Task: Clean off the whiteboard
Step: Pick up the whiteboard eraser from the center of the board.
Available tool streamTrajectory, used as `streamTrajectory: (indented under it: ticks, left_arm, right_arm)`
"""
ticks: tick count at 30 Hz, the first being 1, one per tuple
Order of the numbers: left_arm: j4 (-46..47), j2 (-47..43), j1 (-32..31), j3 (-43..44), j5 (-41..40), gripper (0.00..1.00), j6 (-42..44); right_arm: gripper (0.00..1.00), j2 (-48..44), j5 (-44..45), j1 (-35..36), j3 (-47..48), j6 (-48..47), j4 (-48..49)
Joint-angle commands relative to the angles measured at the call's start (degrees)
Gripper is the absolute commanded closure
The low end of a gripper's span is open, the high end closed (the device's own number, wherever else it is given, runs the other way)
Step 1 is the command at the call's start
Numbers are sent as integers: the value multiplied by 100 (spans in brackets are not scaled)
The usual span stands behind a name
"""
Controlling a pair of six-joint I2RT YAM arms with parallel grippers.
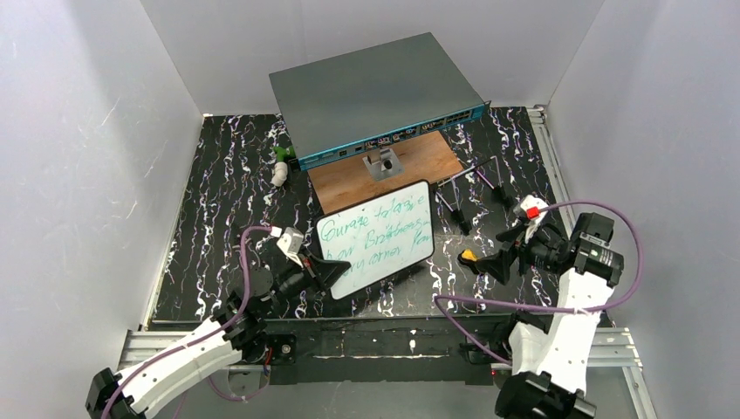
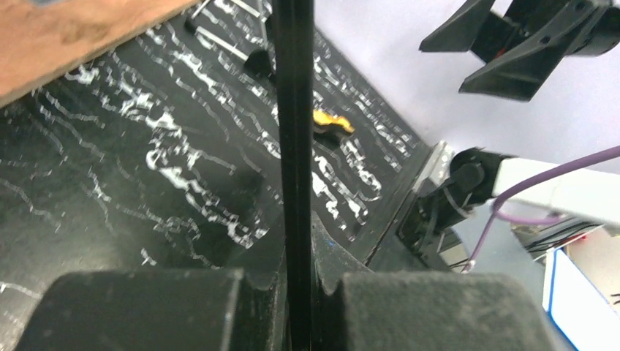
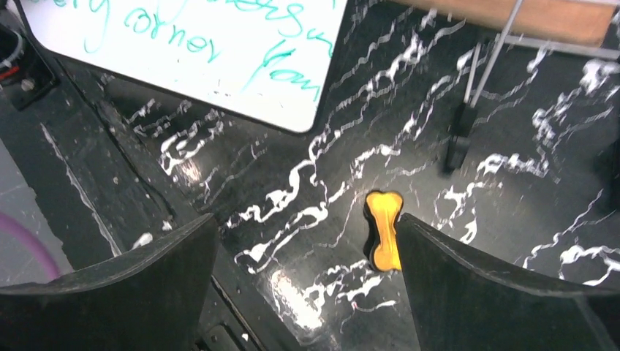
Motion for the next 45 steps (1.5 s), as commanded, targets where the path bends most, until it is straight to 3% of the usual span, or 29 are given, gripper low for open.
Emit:
streamTrajectory:
  ticks: [1, 5, 14, 24, 34, 38, 41, 45]
  left_arm:
    - [747, 10, 4, -140, -157, 100, 117]
    - [1420, 460, 2, -304, -96, 100, 224]
    - [1676, 781, 7, -525, -164, 100, 503]
    - [1026, 299, 3, -553, -217, 100, 681]
    - [845, 40, 2, -613, -222, 100, 610]
    - [914, 210, 4, -616, -160, 100, 555]
    - [1104, 326, 4, -672, -190, 100, 476]
    - [1423, 518, 6, -716, -258, 100, 329]
  right_arm:
    - [6, 538, 1106, 432, -379, -27, 618]
    - [9, 956, 2305, 1351, -826, 326, 1558]
    - [23, 2163, 3640, 2268, -808, 1486, 2886]
    - [30, 3353, 3736, 2656, -210, 1772, 2943]
    - [41, 3836, 4026, 2946, -251, 1762, 3033]
    - [51, 3963, 4138, 2960, -257, 1753, 3062]
    - [64, 3993, 4158, 2964, -248, 1735, 3063]
    - [67, 4076, 4099, 3002, -241, 1689, 3031]
